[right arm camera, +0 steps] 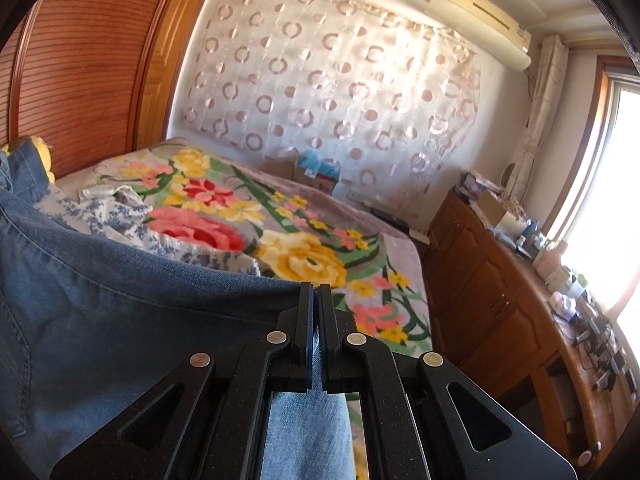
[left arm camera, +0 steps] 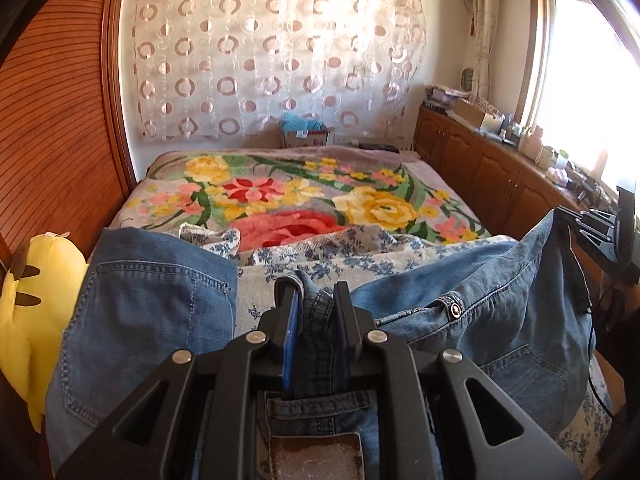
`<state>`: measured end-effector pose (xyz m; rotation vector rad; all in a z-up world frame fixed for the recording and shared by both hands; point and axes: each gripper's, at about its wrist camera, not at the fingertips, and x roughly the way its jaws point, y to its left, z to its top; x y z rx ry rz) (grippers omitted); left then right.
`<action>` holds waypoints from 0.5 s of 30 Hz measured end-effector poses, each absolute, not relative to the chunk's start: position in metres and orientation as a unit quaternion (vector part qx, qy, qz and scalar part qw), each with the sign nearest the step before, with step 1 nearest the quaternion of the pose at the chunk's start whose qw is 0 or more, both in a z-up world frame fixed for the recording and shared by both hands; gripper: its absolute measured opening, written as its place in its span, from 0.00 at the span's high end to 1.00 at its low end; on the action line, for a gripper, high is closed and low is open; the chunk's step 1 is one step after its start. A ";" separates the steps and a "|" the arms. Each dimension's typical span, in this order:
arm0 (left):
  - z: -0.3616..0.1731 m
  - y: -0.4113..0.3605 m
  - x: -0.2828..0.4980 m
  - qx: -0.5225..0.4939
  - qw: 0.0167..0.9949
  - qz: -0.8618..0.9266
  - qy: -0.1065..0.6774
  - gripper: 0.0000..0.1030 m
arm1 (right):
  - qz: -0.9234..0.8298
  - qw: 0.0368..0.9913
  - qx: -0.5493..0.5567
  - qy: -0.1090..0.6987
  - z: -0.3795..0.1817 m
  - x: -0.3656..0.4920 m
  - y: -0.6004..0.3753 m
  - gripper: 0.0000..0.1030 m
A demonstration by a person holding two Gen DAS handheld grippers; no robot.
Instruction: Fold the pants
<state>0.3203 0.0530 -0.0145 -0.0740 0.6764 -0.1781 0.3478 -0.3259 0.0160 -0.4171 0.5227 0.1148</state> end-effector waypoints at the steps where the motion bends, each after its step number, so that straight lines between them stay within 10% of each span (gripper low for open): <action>1: -0.017 0.053 0.323 -0.038 0.938 -0.087 0.334 0.84 | 0.059 0.941 -0.199 0.266 0.011 0.354 -0.327 1.00; 15: -0.019 0.060 0.316 -0.033 0.936 -0.080 0.342 0.48 | 0.060 0.920 -0.170 0.349 -0.035 0.389 -0.331 0.99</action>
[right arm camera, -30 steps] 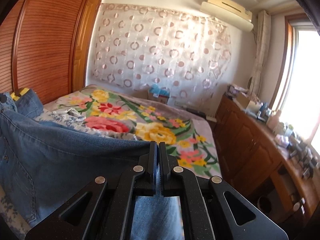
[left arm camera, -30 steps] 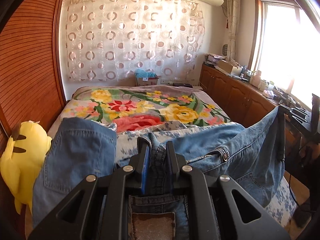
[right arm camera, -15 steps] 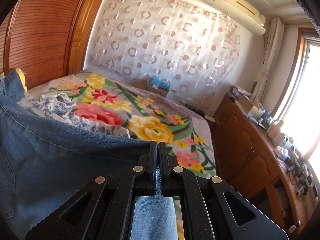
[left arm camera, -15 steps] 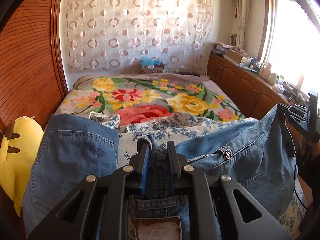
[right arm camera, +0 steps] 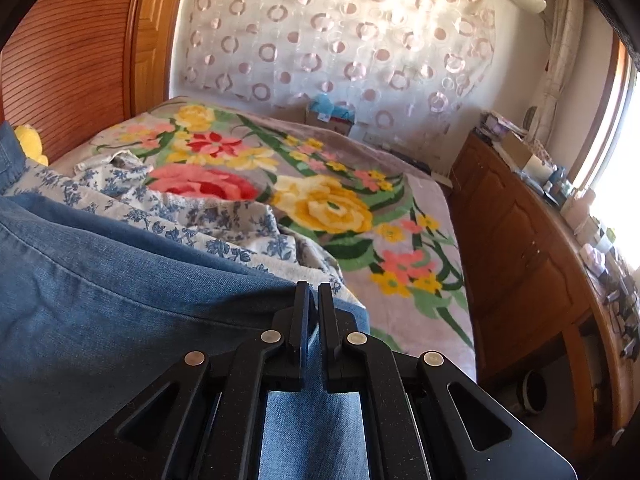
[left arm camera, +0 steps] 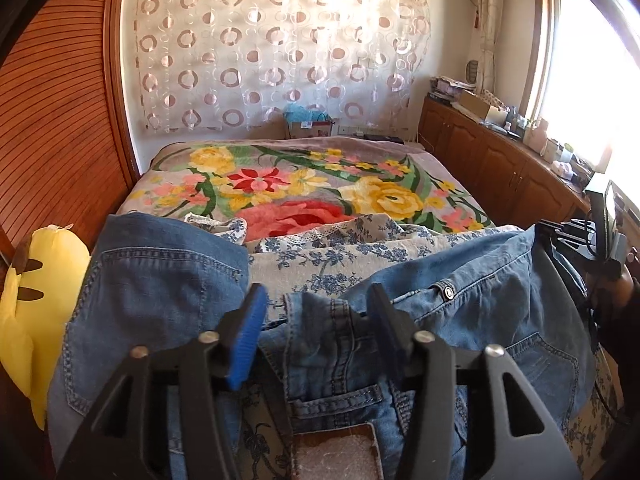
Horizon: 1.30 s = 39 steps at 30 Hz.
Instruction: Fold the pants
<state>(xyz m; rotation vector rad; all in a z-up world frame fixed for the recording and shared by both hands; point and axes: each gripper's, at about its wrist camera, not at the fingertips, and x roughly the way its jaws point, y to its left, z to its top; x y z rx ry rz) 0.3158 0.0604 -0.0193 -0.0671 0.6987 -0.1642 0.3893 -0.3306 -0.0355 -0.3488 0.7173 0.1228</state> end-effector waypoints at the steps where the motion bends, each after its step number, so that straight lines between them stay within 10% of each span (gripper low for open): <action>1: -0.018 0.063 0.315 -0.033 0.937 -0.080 0.340 0.46 | 0.060 0.920 -0.169 0.349 -0.035 0.390 -0.331 0.94; 14: -0.034 0.062 0.310 -0.012 0.932 -0.073 0.356 0.45 | 0.092 0.920 -0.138 0.356 -0.014 0.361 -0.326 0.49; 27: -0.053 0.068 0.321 -0.027 0.922 -0.079 0.377 0.55 | 0.070 0.900 -0.112 0.415 -0.034 0.346 -0.353 0.47; 30: -0.054 0.068 0.321 -0.035 0.921 -0.094 0.377 0.66 | 0.070 0.898 -0.109 0.421 -0.036 0.343 -0.360 0.59; 33: -0.054 0.065 0.319 -0.032 0.920 -0.100 0.377 0.75 | 0.087 0.895 -0.107 0.425 -0.037 0.339 -0.363 0.92; 39: -0.047 0.059 0.314 -0.018 0.925 -0.099 0.365 0.95 | 0.084 0.911 -0.105 0.390 -0.023 0.333 -0.370 1.00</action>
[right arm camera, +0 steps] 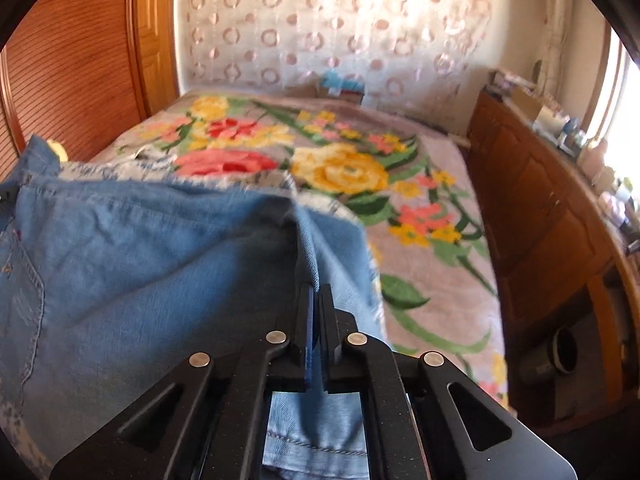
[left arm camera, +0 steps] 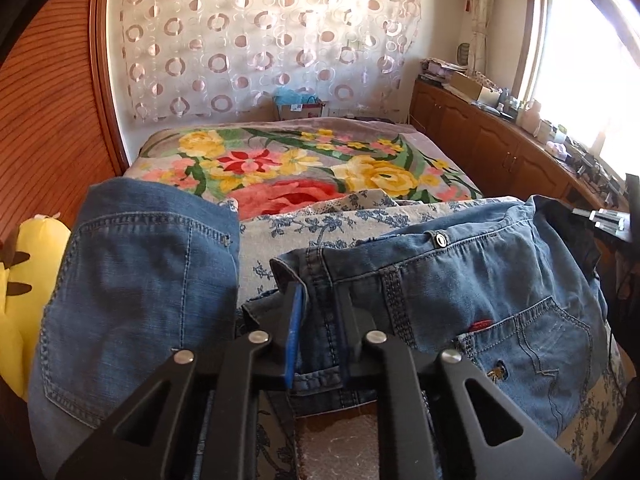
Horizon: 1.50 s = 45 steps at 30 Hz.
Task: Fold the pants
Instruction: 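Lower the jeans onto the bed and open both grippers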
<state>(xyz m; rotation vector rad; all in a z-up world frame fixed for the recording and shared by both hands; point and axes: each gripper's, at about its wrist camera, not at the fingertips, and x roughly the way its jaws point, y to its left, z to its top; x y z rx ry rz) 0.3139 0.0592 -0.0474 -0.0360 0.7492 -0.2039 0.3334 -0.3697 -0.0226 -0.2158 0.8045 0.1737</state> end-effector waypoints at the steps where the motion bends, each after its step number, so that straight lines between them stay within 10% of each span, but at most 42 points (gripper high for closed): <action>1: -0.047 0.060 0.314 -0.012 0.927 -0.089 0.364 1.00 | 0.075 0.916 -0.110 0.378 -0.017 0.333 -0.371 1.00; 13: -0.041 0.069 0.310 -0.022 0.929 -0.085 0.360 0.99 | -0.008 0.919 -0.159 0.362 -0.008 0.391 -0.393 1.00; 31: -0.050 0.056 0.272 -0.009 0.920 -0.107 0.377 0.37 | 0.075 0.928 -0.070 0.358 0.009 0.332 -0.363 0.64; 45: -0.052 0.052 0.204 0.001 0.921 -0.116 0.372 0.36 | 0.155 0.917 -0.063 0.363 0.010 0.220 -0.300 0.52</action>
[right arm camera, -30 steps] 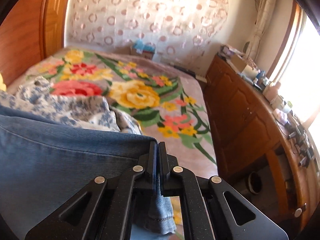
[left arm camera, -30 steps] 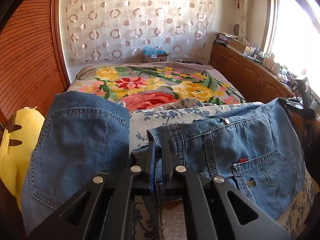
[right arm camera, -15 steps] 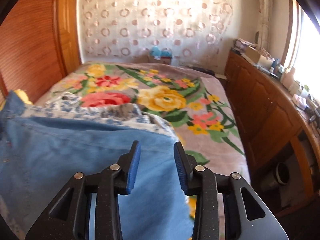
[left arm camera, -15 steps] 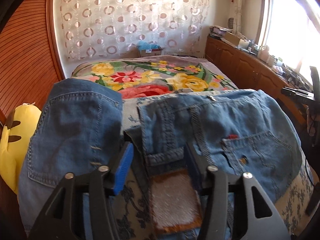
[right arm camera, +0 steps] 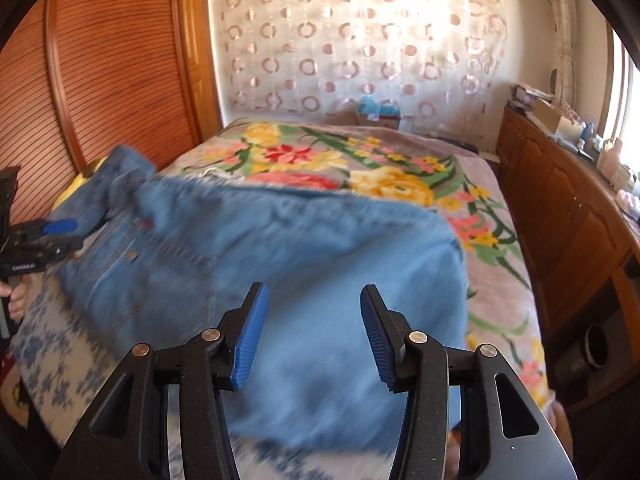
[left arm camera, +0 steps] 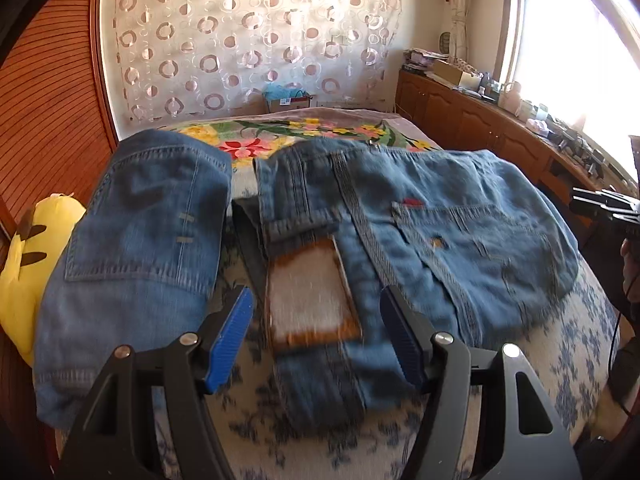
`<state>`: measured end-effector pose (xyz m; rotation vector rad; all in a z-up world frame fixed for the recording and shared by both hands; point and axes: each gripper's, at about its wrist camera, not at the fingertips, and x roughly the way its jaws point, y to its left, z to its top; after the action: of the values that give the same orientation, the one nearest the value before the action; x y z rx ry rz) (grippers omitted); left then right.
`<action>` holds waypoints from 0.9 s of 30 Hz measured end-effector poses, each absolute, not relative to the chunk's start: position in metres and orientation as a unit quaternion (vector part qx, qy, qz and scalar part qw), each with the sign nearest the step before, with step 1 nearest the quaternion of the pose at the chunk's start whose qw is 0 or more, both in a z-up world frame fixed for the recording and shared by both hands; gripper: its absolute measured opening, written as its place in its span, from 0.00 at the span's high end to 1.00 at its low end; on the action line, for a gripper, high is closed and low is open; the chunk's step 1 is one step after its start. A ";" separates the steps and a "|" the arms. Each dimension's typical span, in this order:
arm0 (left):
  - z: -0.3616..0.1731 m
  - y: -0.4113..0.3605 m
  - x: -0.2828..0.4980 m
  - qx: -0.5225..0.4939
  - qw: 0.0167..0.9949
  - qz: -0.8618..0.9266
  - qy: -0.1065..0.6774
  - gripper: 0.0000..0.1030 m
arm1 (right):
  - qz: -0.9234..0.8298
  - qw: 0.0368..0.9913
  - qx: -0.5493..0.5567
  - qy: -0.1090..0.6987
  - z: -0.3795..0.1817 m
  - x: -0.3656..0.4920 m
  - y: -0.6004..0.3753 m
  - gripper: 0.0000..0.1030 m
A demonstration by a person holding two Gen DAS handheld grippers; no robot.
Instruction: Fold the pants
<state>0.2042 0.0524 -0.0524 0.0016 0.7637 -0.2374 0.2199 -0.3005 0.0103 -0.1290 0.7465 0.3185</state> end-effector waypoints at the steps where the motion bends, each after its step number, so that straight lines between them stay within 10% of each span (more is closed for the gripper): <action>1: -0.054 0.054 0.199 0.001 0.921 -0.115 0.373 0.36 | 0.157 0.915 -0.061 0.365 0.007 0.212 -0.297 0.52; 24: -0.096 0.067 0.171 -0.011 0.896 -0.122 0.427 0.37 | 0.168 0.885 -0.152 0.408 -0.069 0.165 -0.226 0.35; 27: -0.093 0.064 0.172 -0.012 0.896 -0.136 0.422 0.50 | 0.166 0.885 -0.158 0.406 -0.072 0.170 -0.226 0.35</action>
<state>0.1718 0.0637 -0.0929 -0.0248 0.8751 -0.2827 0.1698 -0.2260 -0.0721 -0.3284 0.8443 0.3444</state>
